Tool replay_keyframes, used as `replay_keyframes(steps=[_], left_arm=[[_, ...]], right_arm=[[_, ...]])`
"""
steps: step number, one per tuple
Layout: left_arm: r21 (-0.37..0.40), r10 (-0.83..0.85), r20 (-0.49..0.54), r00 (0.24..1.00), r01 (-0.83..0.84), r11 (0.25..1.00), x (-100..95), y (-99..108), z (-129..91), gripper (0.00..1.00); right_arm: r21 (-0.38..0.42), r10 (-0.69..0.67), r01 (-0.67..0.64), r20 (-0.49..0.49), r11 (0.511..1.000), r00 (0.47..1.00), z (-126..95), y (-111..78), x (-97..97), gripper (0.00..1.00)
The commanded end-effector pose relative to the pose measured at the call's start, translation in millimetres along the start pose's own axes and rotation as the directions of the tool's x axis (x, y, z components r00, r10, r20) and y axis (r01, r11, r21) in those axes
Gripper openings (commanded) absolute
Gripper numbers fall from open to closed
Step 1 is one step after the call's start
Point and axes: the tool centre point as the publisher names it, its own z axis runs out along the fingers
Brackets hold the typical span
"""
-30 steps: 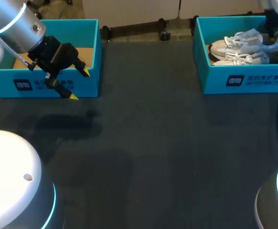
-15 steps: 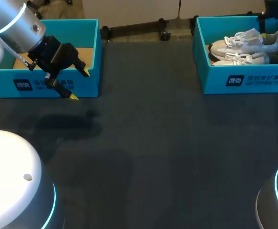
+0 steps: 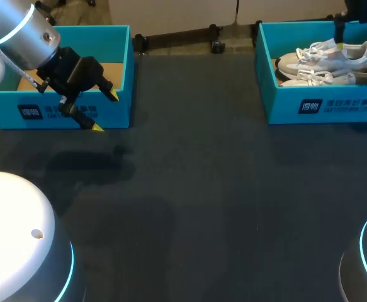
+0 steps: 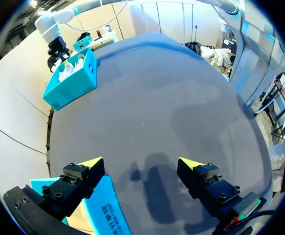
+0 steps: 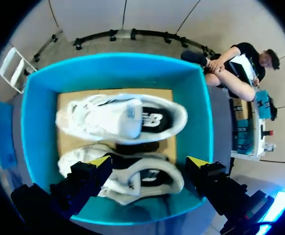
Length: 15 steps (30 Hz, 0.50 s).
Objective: Take the shoe out of the shoebox, open the shoe tongue, remove and reinsert the insole, then place the shoe into the shoebox
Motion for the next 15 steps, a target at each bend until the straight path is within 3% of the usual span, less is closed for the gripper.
replay_keyframes(steps=[1, 5, 6, 15], left_arm=[[-0.057, -0.169, 0.021, 0.985, 0.170, 0.984, -7.2, -13, 0, 1.00], [-0.112, -0.407, 0.062, 0.911, 0.411, 0.905, -19.3, -19, -1, 1.00], [-0.129, -0.494, 0.077, 0.866, 0.500, 0.856, -23.3, -20, -1, 1.00], [-0.131, -0.778, 0.233, 0.584, 0.811, 0.570, -27.0, -19, -1, 1.00]], right_arm=[[-0.090, 0.011, -0.011, -0.003, 0.996, 1.000, -12, -31.9, 7.3, 1.00], [-0.098, 0.014, -0.014, -0.001, 0.995, 1.000, -20, -44.3, 11.1, 1.00], [-0.105, 0.021, -0.021, 0.001, 0.994, 1.000, -23, -48.3, 11.1, 1.00], [-0.115, 0.028, -0.026, 0.012, 0.993, 1.000, -35, -74.8, 20.6, 1.00]])
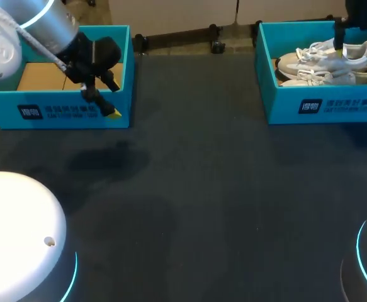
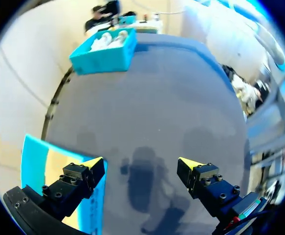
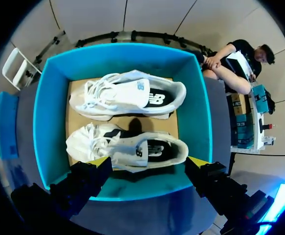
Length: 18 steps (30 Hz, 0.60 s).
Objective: Take the shoe out of the shoebox, open the shoe tongue, remove and reinsert the insole, then place the shoe into the shoebox
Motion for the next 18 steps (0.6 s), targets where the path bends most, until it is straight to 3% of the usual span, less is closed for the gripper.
replay_keyframes(steps=[1, 7, 18], left_arm=[[-0.083, -0.467, 0.129, 0.875, 0.479, 0.874, -0.1, -2, 3, 1.00], [-0.093, -0.699, 0.233, 0.676, 0.731, 0.676, -9.1, 5, -1, 1.00], [-0.093, -0.699, 0.233, 0.676, 0.731, 0.676, -9.1, 5, -1, 1.00]], right_arm=[[-0.093, -0.001, 0.002, 0.004, 0.996, 1.000, -7, -22.2, 4.9, 1.00], [-0.104, 0.020, -0.021, -0.011, 0.994, 1.000, -11, -40.8, 15.4, 1.00], [-0.104, 0.020, -0.021, -0.011, 0.994, 1.000, -11, -40.8, 15.4, 1.00]])
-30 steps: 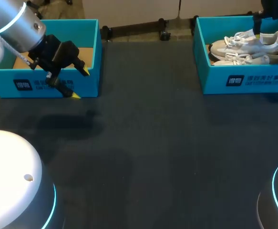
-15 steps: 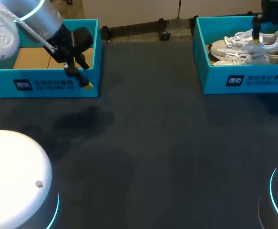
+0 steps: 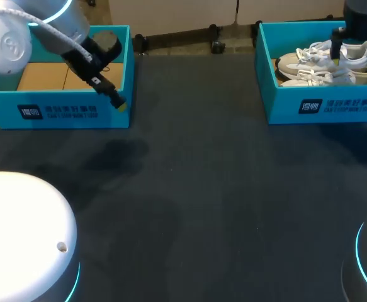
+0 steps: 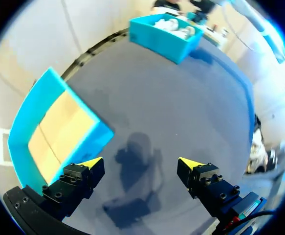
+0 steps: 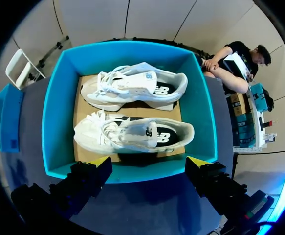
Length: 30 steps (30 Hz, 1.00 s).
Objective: Take the shoe out of the shoebox, open the shoe tongue, remove and reinsert the insole, then place the shoe into the shoebox
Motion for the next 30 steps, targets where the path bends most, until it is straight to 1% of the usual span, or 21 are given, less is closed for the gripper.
replay_keyframes(steps=[1, 3, 4, 5, 6, 8, 11, 13, 14, 15, 16, 19, 21, 24, 26, 30], left_arm=[[-0.052, -0.234, 0.072, 0.969, 0.238, 0.970, 4.2, -4, -1, 1.00], [-0.052, -0.234, 0.072, 0.969, 0.238, 0.970, 4.2, -4, -1, 1.00], [-0.049, -0.281, 0.078, 0.956, 0.285, 0.957, 2.9, -4, 4, 1.00], [-0.043, -0.338, 0.063, 0.939, 0.341, 0.939, 1.6, -5, 5, 1.00], [-0.041, -0.407, 0.041, 0.912, 0.409, 0.912, -0.4, -5, 4, 1.00], [-0.006, -0.480, 0.045, 0.876, 0.481, 0.877, -4.5, -6, 4, 1.00], [0.003, -0.539, 0.038, 0.841, 0.539, 0.842, -9.5, -6, 4, 1.00], [-0.011, -0.564, 0.038, 0.825, 0.565, 0.825, -13.1, -7, 4, 1.00], [-0.012, -0.566, 0.040, 0.823, 0.567, 0.824, -13.6, -8, 4, 1.00], [-0.013, -0.570, 0.046, 0.821, 0.571, 0.821, -15.4, -9, 3, 1.00], [-0.021, -0.582, 0.052, 0.811, 0.584, 0.811, -18.7, -11, 2, 1.00], [-0.038, -0.591, 0.073, 0.804, 0.594, 0.803, -22.5, -17, -1, 1.00], [-0.060, -0.595, 0.058, 0.802, 0.598, 0.799, -23.9, -20, -6, 1.00], [-0.054, -0.608, 0.060, 0.791, 0.611, 0.790, -25.9, -26, -9, 1.00], [-0.054, -0.622, 0.061, 0.781, 0.625, 0.779, -27.8, -30, -8, 1.00], [-0.067, -0.629, 0.078, 0.774, 0.633, 0.771, -30.4, -33, 0, 1.00]], right_arm=[[-0.024, 0.001, -0.001, -0.002, 1.000, 1.000, 0, -3.7, -0.7, 1.00], [-0.024, 0.001, -0.001, -0.002, 1.000, 1.000, 0, -3.7, -0.7, 1.00], [-0.024, 0.001, -0.001, -0.002, 1.000, 1.000, 0, -3.7, -0.7, 1.00], [-0.024, 0.001, -0.001, -0.002, 1.000, 1.000, 0, -3.7, -0.7, 1.00], [-0.003, -0.022, 0.022, -0.020, 1.000, 1.000, -1, -8.4, 0.7, 1.00], [0.031, -0.023, 0.025, -0.051, 0.999, 0.998, -1, -17.6, 3.3, 1.00], [0.083, -0.034, 0.040, -0.078, 0.996, 0.996, -3, -32.3, 6.3, 1.00], [0.122, -0.041, 0.054, -0.105, 0.991, 0.994, -8, -45.3, 8.4, 1.00], [0.128, -0.043, 0.057, -0.103, 0.990, 0.994, -9, -46.9, 8.5, 1.00], [0.146, -0.051, 0.066, -0.101, 0.987, 0.994, -11, -52.4, 9.1, 1.00], [0.156, -0.056, 0.074, -0.111, 0.985, 0.992, -16, -60.8, 11.1, 1.00], [0.178, -0.078, 0.098, -0.114, 0.979, 0.990, -24, -73.6, 15.0, 1.00], [0.180, -0.086, 0.107, -0.122, 0.978, 0.989, -29, -81.7, 18.0, 1.00], [0.157, -0.092, 0.114, -0.136, 0.981, 0.986, -34, -94.0, 23.4, 1.00], [0.118, -0.102, 0.119, -0.144, 0.986, 0.984, -37, -101.5, 28.9, 1.00], [0.077, -0.099, 0.112, -0.160, 0.991, 0.982, -38, -115.2, 38.4, 1.00]])
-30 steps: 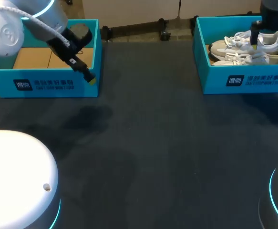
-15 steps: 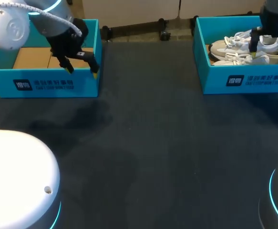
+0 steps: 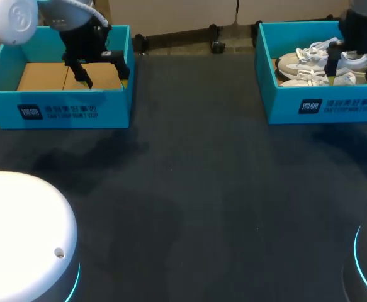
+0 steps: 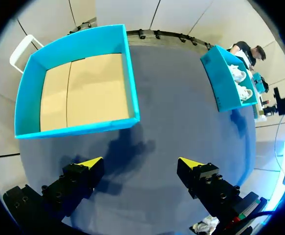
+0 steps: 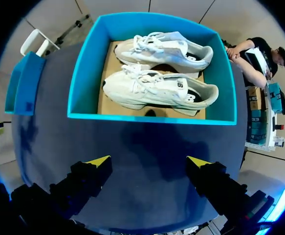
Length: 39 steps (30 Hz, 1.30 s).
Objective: Take the shoe out of the shoebox, open the shoe tongue, remove and reinsert the insole, then place the shoe into the shoebox
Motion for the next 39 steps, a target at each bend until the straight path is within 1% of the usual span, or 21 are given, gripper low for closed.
replay_keyframes(steps=[1, 5, 8, 9, 12, 17, 21, 24, 26, 27, 32, 34, 39], left_arm=[[-0.019, -0.009, 0.016, 1.000, 0.009, 1.000, 3.4, -8, 10, 1.00], [-0.005, -0.040, 0.053, 0.998, 0.040, 0.999, 2.4, -12, 19, 1.00], [0.007, -0.043, 0.069, 0.997, 0.043, 0.999, 1.7, -13, 21, 1.00], [0.000, -0.043, 0.069, 0.997, 0.043, 0.999, 1.4, -12, 21, 1.00], [-0.007, -0.042, 0.074, 0.996, 0.043, 0.999, 0.4, -9, 19, 1.00], [-0.018, -0.053, 0.077, 0.996, 0.055, 0.998, -2.1, -4, 19, 1.00], [-0.015, -0.057, 0.079, 0.995, 0.058, 0.998, -0.5, 3, 18, 1.00], [-0.009, -0.064, 0.078, 0.995, 0.065, 0.998, 0.6, 9, 18, 1.00], [-0.007, -0.070, 0.080, 0.994, 0.071, 0.997, 0.4, 12, 19, 1.00], [-0.006, -0.079, 0.086, 0.993, 0.080, 0.997, -0.2, 14, 21, 1.00], [-0.005, -0.109, 0.099, 0.989, 0.110, 0.994, -3.8, 21, 27, 1.00], [-0.005, -0.123, 0.106, 0.987, 0.124, 0.992, -4.8, 23, 28, 1.00], [-0.008, -0.151, 0.116, 0.982, 0.153, 0.988, -8.3, 27, 30, 1.00]], right_arm=[[-0.098, 0.011, -0.013, -0.013, 0.995, 1.000, 4, -26.3, 4.9, 1.00], [-0.150, 0.029, -0.034, -0.036, 0.988, 0.999, 7, -35.8, 11.9, 1.00], [-0.146, 0.029, -0.034, -0.037, 0.989, 0.999, 9, -38.8, 13.7, 1.00], [-0.127, 0.032, -0.037, -0.042, 0.991, 0.999, 9, -42.7, 15.9, 1.00], [-0.119, 0.029, -0.035, -0.054, 0.992, 0.998, 8, -47.5, 17.8, 1.00], [-0.114, 0.034, -0.043, -0.081, 0.993, 0.996, 7, -51.9, 14.1, 1.00], [-0.096, 0.030, -0.038, -0.089, 0.995, 0.996, 6, -49.9, 8.7, 1.00], [-0.010, 0.023, -0.023, -0.061, 1.000, 0.998, 7, -44.7, 5.9, 1.00], [0.001, 0.011, -0.011, -0.065, 1.000, 0.998, 7, -42.5, 4.1, 1.00], [0.026, -0.006, 0.008, -0.057, 1.000, 0.998, 6, -40.7, 3.1, 1.00], [0.035, -0.025, 0.026, -0.049, 0.999, 0.998, 5, -35.5, -1.5, 1.00], [0.048, -0.027, 0.029, -0.044, 0.998, 0.999, 7, -34.0, -2.9, 1.00], [0.048, -0.021, 0.023, -0.048, 0.999, 0.999, 10, -31.0, -5.7, 1.00]])
